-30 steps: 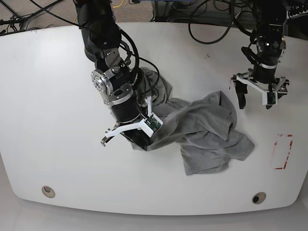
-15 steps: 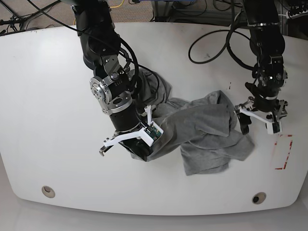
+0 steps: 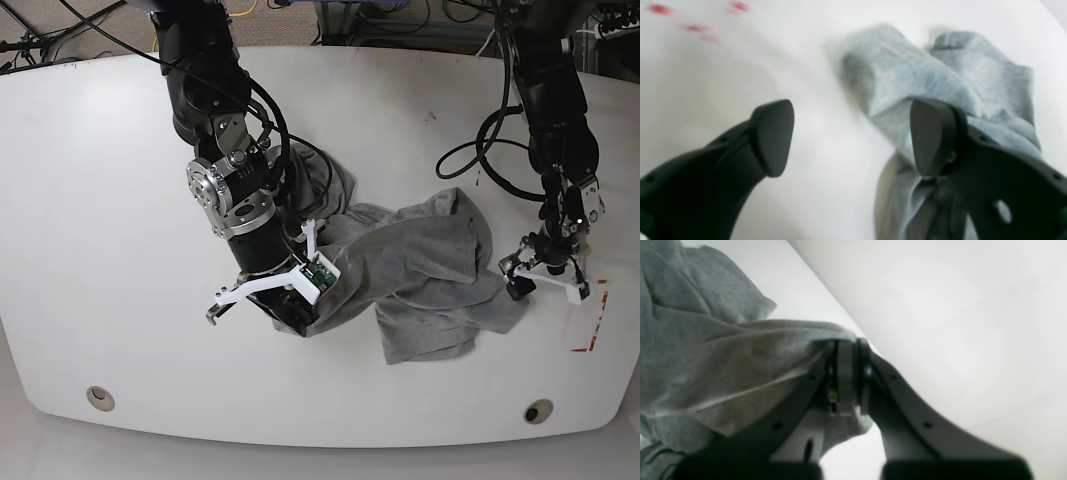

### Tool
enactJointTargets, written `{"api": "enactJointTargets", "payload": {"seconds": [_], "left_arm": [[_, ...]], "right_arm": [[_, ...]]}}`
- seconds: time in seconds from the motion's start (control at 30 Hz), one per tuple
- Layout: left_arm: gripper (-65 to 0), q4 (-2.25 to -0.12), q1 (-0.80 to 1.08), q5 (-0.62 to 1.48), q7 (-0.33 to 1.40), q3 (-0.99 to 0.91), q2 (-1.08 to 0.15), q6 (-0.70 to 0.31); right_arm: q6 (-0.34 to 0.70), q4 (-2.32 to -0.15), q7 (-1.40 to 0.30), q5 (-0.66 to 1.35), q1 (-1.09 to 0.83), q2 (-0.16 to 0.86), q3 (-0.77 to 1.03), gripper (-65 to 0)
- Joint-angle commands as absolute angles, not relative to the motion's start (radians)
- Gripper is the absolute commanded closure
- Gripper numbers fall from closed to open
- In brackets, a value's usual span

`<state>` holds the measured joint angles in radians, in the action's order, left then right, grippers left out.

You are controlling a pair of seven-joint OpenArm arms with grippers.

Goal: Fold the T-shirt properly

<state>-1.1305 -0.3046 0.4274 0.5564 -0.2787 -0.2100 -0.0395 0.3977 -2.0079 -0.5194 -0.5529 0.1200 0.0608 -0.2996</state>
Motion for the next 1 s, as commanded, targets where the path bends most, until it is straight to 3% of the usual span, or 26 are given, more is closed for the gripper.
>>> {"api": "enactJointTargets", "payload": {"seconds": [0.0,0.6,0.97], "left_arm": [[-51.1,-1.047,-0.377,0.433,0.504,-0.282,-0.226,-0.114],[-51.1,-0.693,-0.553,0.429,0.392,-0.278,-0.223,-0.148],[-50.7,-0.671,-0.561,0.435,0.389,-0.278,-0.214,-0.150]], "right_arm": [[0.384,-2.028,-0.493,-0.556,0.147,0.041,-0.286,-0.2],[0.392,-2.028,-0.492,-0.553,0.143,-0.015,-0.203,-0.3],[0.389,-2.031,-0.492,-0.555,0.130,-0.015,-0.200,-0.3]]}}
